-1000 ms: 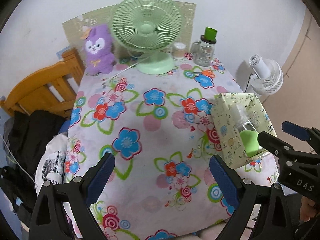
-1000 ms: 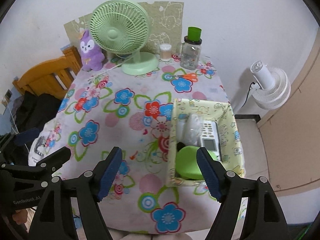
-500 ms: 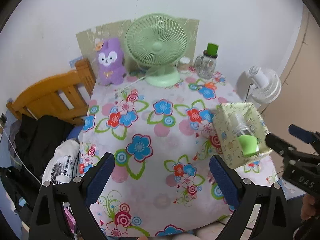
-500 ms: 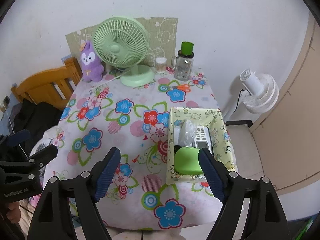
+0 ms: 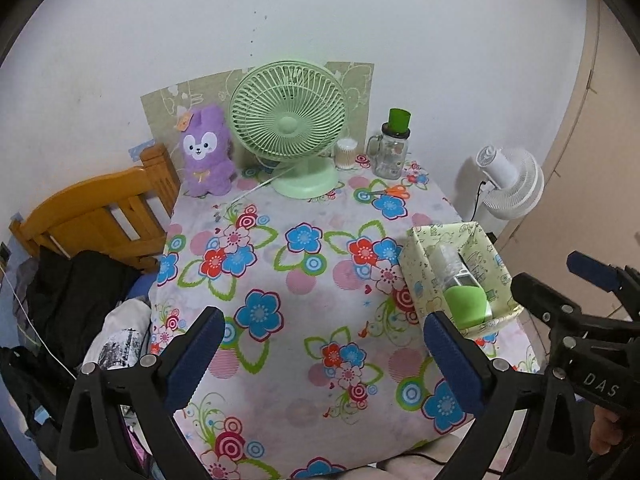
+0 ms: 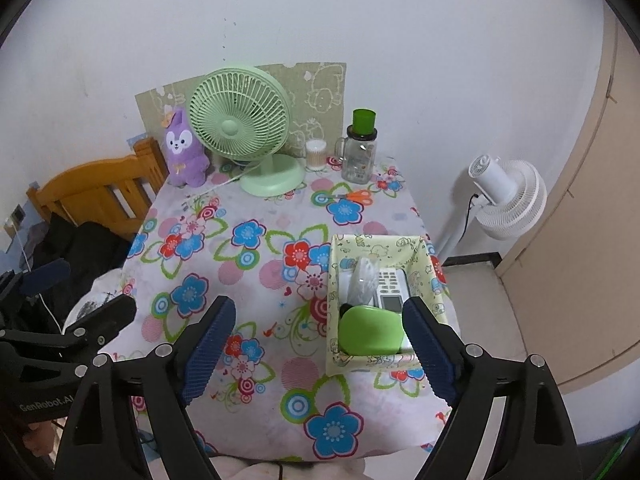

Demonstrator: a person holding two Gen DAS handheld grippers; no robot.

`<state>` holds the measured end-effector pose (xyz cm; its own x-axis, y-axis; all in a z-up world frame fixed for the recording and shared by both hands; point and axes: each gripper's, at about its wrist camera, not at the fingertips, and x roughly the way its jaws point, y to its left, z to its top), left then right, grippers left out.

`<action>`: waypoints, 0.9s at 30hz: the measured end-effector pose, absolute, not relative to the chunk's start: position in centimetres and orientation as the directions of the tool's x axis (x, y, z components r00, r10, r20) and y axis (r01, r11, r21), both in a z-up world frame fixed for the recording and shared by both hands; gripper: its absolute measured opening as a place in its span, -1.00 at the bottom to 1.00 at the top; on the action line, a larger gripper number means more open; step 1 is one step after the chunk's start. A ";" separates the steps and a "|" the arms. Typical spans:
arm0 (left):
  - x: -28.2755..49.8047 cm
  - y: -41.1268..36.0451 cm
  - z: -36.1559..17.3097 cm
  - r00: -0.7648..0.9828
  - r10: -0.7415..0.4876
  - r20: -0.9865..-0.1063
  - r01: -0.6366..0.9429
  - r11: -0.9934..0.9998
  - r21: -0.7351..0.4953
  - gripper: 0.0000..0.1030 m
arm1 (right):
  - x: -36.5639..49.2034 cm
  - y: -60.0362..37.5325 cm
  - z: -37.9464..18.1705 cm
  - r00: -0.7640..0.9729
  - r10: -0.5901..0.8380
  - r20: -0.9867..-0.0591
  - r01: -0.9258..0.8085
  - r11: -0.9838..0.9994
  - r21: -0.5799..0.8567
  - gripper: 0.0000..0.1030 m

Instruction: Organize rigid objects

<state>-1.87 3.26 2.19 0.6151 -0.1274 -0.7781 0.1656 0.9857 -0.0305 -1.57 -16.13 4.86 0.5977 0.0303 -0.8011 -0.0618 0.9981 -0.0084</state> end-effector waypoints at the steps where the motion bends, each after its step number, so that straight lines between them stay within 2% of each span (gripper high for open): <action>1: -2.0 3.2 2.1 0.618 -0.129 -0.775 0.162 0.986 -0.035 0.96 | -1.5 -16.2 4.8 0.599 0.033 -0.800 -0.065 0.998 -0.007 0.70; 27: -3.2 2.3 3.0 0.679 -0.095 -0.728 0.150 0.989 0.011 0.99 | -2.2 -16.7 5.4 0.627 0.005 -0.779 -0.021 1.000 -0.011 0.70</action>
<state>-3.19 2.34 3.00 0.6794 -0.0954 -0.7276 0.1505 0.9886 0.0109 -2.17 -16.75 5.35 0.6275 0.0046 -0.7786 -0.0215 0.9997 -0.0115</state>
